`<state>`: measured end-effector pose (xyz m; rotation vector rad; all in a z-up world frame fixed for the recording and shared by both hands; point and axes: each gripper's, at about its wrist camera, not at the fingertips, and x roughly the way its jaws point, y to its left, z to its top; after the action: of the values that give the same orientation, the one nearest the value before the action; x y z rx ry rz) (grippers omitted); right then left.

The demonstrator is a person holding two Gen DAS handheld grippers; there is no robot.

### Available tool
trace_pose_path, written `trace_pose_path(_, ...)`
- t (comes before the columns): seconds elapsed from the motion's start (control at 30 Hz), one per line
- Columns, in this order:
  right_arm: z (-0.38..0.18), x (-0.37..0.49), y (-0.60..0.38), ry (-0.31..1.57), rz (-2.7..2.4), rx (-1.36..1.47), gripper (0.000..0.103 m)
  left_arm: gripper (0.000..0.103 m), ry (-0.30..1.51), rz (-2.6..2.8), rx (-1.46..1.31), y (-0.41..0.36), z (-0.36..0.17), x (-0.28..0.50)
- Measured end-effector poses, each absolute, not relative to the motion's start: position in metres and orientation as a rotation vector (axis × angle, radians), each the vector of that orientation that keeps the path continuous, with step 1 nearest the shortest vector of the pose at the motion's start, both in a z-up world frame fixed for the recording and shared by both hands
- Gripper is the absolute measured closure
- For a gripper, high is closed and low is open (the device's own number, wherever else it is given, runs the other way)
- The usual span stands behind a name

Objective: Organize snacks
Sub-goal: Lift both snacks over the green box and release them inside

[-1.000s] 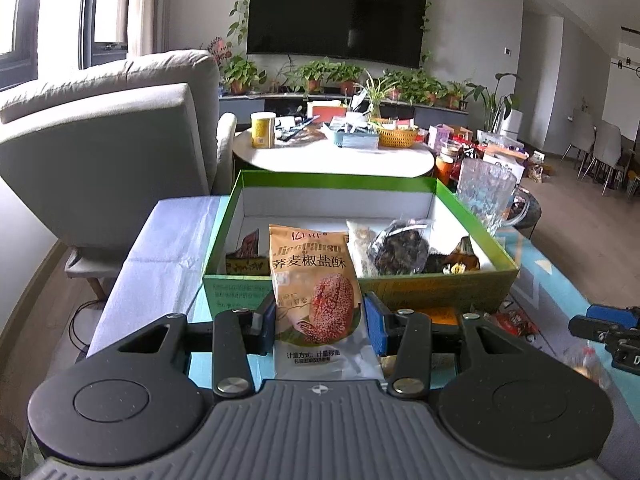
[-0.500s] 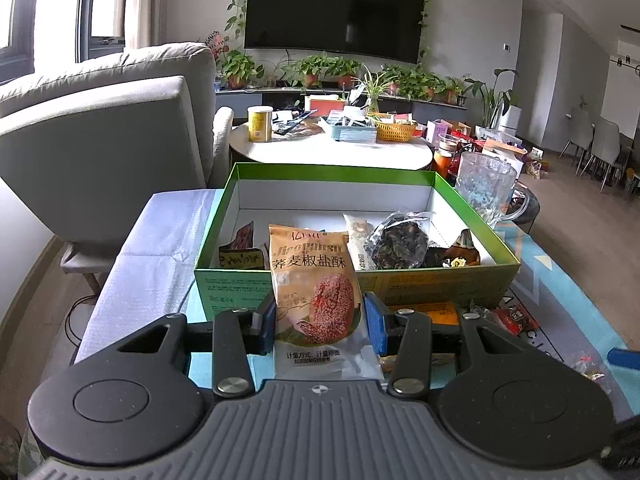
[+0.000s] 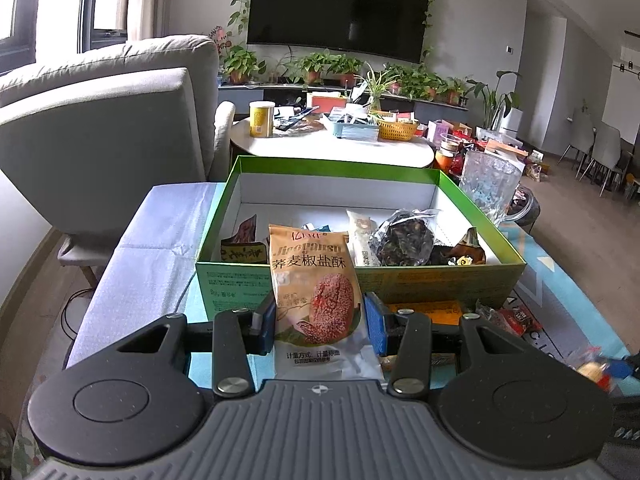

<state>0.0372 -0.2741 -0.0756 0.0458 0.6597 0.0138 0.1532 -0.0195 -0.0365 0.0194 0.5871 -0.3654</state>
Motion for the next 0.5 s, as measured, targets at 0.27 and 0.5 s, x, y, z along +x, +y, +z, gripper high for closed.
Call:
trace_pose_path(0.27,-0.044,0.032,-0.275,0.515,0.036,0.060,0.043,0.062,0.556,-0.376,0.024,-0.021,-0.027,0.152)
trace_pose_path(0.5,-0.019,0.059,-0.268,0.409,0.085,0.057,0.043,0.062,0.502,-0.376,0.027,-0.025,-0.008,0.162)
